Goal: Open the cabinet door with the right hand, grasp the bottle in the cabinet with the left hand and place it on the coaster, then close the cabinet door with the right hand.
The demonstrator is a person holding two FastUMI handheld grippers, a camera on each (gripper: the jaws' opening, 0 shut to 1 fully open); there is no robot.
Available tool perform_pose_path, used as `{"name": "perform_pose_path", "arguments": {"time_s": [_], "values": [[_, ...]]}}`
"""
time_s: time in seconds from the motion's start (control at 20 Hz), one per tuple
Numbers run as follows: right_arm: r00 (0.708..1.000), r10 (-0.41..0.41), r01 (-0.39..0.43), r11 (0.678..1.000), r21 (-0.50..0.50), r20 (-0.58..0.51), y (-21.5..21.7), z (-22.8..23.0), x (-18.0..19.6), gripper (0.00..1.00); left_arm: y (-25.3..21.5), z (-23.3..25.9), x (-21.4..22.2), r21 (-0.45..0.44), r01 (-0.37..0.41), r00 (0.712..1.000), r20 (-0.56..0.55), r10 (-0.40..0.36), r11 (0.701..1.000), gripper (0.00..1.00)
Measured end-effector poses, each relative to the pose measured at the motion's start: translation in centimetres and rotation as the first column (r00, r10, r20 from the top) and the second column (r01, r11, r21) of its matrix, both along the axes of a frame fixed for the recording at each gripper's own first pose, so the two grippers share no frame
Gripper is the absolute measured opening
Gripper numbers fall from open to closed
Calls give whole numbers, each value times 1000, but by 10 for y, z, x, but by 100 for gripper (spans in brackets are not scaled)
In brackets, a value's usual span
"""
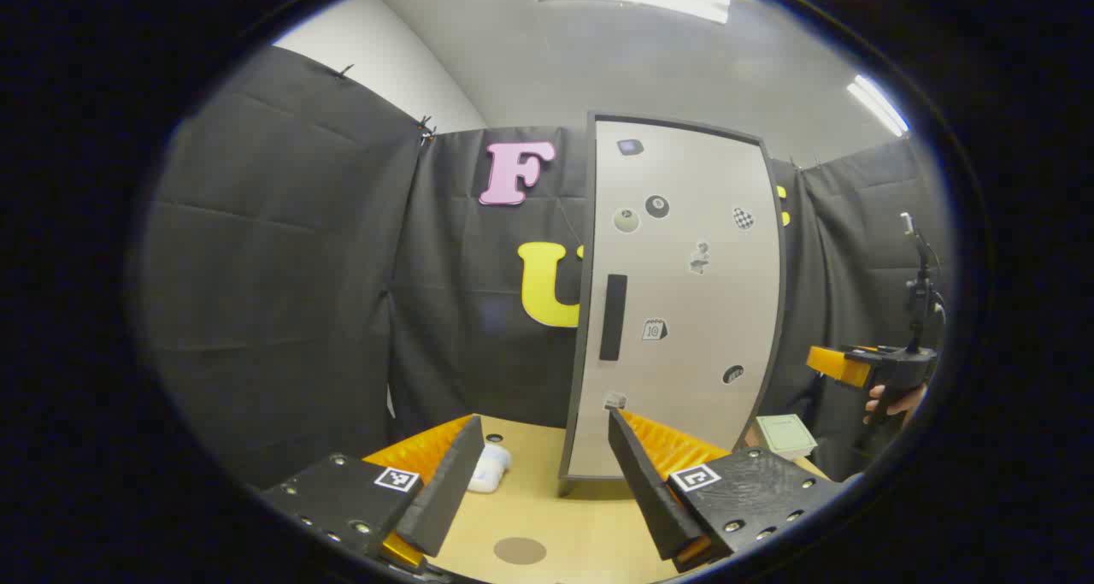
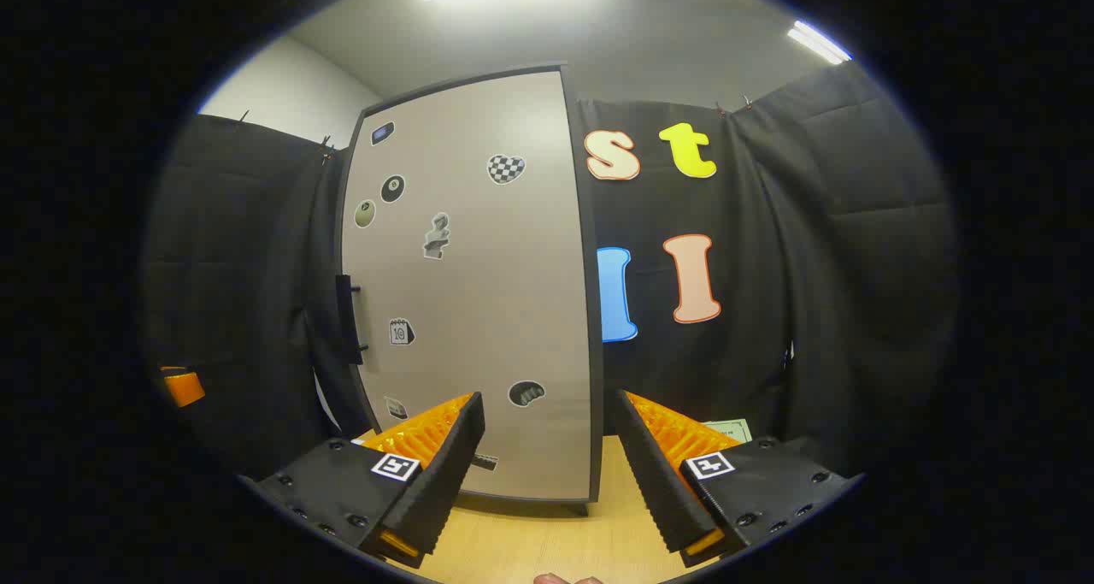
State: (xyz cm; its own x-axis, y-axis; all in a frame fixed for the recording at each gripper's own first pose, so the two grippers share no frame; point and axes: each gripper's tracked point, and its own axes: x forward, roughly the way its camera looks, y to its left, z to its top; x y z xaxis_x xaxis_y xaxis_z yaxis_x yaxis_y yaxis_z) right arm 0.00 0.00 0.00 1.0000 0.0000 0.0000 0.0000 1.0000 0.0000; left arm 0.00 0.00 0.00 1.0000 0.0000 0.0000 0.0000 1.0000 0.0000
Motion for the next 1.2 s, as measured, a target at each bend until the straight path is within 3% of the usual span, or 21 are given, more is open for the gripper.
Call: {"name": "perform_pose_path", "arguments": {"time_s": [0.15,0.2,0.25,0.55,0.75,1.2], "values": [[1000,12,-12,1000,-13,6,15,3,2,97,10,-2,1,-7,-1,1000,1,1,1000,90],[1000,17,-16,1000,-16,7,20,5,2,92,13,-2,1,-7,-2,1000,1,2,1000,90],[1000,21,-21,1000,-17,7,25,5,3,97,17,-3,1,-5,-2,1000,2,2,1000,90],[999,40,-39,999,-7,14,52,10,6,97,37,-9,-5,-20,-7,1000,1,7,1000,90],[999,23,-23,1000,-14,23,58,16,5,97,53,-10,-8,-19,-13,1000,10,13,1000,90],[998,-55,56,998,-20,44,45,20,-10,97,52,4,17,26,52,998,45,-53,998,89]]}}
